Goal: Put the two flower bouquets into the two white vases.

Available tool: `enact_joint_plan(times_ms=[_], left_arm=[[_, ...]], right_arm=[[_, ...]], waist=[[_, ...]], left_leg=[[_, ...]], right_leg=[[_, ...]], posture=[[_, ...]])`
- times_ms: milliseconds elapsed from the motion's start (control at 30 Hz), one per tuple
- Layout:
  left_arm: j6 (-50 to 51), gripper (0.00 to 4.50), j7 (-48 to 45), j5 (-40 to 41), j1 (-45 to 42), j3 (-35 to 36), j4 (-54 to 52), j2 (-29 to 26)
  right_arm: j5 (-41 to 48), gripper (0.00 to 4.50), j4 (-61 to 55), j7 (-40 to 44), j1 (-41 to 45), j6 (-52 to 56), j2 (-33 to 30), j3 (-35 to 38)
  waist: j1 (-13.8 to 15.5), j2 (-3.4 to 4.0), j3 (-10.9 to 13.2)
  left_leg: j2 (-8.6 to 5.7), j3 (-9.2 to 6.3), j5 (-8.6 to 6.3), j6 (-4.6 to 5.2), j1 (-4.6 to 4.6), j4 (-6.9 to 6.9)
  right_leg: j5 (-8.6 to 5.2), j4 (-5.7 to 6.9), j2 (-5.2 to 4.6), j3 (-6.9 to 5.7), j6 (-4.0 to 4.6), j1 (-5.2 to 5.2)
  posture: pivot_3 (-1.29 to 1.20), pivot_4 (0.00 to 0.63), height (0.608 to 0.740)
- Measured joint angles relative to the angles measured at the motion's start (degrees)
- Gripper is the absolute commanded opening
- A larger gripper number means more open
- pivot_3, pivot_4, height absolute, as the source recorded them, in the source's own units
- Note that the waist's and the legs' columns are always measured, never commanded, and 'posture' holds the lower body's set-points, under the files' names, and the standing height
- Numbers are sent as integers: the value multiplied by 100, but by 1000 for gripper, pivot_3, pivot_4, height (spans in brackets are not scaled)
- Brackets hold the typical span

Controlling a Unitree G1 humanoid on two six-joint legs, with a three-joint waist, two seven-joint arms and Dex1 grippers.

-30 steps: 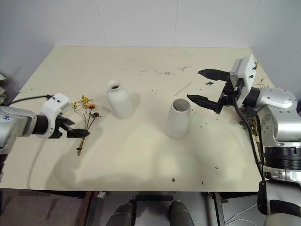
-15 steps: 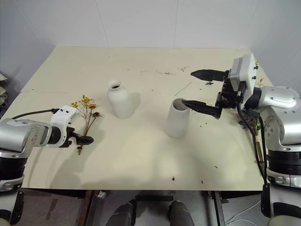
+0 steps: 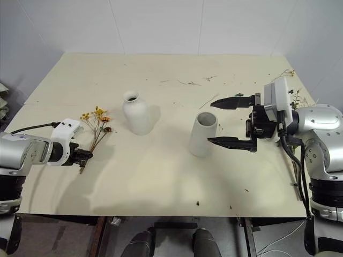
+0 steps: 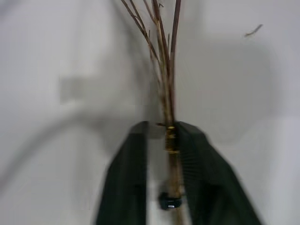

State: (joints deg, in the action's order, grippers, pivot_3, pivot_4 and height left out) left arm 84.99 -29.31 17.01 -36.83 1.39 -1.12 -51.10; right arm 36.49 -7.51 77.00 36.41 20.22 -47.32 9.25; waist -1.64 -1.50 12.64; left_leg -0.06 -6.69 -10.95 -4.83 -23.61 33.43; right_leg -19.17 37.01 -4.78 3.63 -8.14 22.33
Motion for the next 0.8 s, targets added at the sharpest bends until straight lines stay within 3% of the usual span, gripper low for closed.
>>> enact_joint_plan(times_ms=[267, 400, 533, 800], left_arm=[[-678, 39, 593, -125, -36, 742, 376, 699], [-3041, 39, 937, 146, -294, 2166, 757, 1849], [-4368, 39, 1277, 352, -817, 2768, 812, 2231], [-5758, 39, -91, 1143, -1386, 2318, 1290, 2902]], right_arm=[[-188, 4500, 273, -79, 131, -104, 66, -49], [-255, 4500, 359, -181, 237, -160, 128, -57], [-326, 4500, 506, -264, 274, -246, 139, -57], [-389, 4500, 572, -554, 288, -284, 300, -57]], waist=[[8, 0, 0], [30, -7, -3], [15, -10, -5], [25, -10, -5]], left_leg=[[0, -1, 1, -2, -1, 26], [5, -4, 3, -6, -34, 50], [-1, 5, 1, -4, -52, 58], [-2, 5, 1, -4, -54, 64]], right_leg=[[12, 9, 0, -2, 0, -5], [33, -5, 0, -10, -5, 9], [49, -31, -5, -6, -22, 14], [52, -31, -4, -6, -26, 11]], posture=[[0, 150, 740], [0, 150, 740], [0, 150, 740], [0, 150, 740]])
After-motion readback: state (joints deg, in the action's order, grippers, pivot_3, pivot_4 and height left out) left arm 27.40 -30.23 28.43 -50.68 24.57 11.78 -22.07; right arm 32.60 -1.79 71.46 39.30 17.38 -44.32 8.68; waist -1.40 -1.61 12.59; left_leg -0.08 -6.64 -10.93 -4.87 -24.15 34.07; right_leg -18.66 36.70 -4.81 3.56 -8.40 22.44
